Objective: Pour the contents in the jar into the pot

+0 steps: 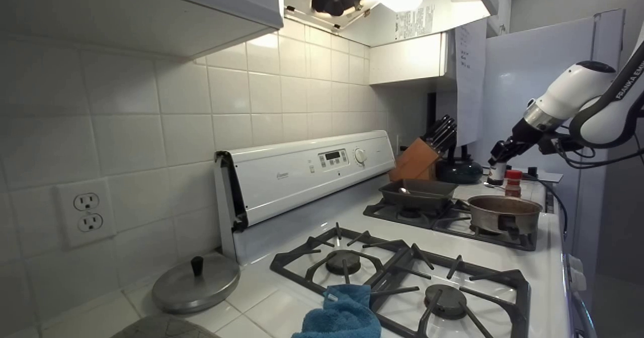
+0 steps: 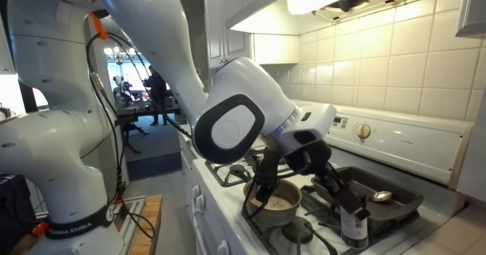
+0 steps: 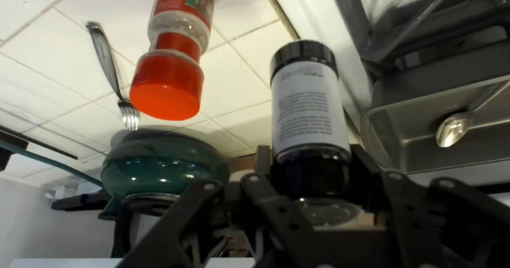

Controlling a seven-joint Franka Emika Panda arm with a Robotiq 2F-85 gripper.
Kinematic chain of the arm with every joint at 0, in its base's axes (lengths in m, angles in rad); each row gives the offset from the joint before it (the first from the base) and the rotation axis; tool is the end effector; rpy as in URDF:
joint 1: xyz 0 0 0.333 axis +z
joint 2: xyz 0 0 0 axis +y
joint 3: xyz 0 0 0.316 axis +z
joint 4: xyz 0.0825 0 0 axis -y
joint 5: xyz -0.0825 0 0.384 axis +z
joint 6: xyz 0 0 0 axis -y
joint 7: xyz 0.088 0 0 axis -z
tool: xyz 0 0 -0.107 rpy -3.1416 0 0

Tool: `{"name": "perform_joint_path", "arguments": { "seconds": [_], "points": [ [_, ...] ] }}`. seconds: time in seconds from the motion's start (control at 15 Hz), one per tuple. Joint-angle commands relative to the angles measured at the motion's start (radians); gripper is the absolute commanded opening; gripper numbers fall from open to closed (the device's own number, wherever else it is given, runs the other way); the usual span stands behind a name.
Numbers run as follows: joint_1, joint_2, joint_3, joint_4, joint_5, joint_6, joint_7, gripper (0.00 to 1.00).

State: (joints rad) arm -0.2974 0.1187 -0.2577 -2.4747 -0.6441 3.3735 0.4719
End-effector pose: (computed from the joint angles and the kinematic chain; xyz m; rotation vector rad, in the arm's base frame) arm 0.4676 -0.2113 0.3266 2.7520 -0.4567 1.0622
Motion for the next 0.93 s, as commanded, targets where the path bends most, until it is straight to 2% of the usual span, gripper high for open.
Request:
{"name": "perform_joint_path", "arguments": {
  "seconds": [0.0, 0.07, 0.2, 0.47, 0.53, 0.6, 0.87],
  "points": [
    [-0.15, 0.085, 0.129, 0.095, -0.08, 0.011, 0.085, 0.25],
    [-0.072, 0.034, 0.064, 0.033, -0.027, 0.0, 0.029, 0.5],
    [-0.122, 0.062, 0.107, 0.062, -0.043, 0.0, 0.044, 0.5],
    [-0.132, 0.077, 0.116, 0.077, -0.045, 0.0, 0.046, 0.5],
    [-0.132, 0.077, 0.117, 0.078, -0.045, 0.0, 0.047, 0.25],
    [-0.12, 0.08, 0.103, 0.092, -0.031, -0.016, 0.045, 0.25],
    [-0.146, 0.097, 0.131, 0.109, -0.03, -0.047, 0.065, 0.25]
  ]
}}
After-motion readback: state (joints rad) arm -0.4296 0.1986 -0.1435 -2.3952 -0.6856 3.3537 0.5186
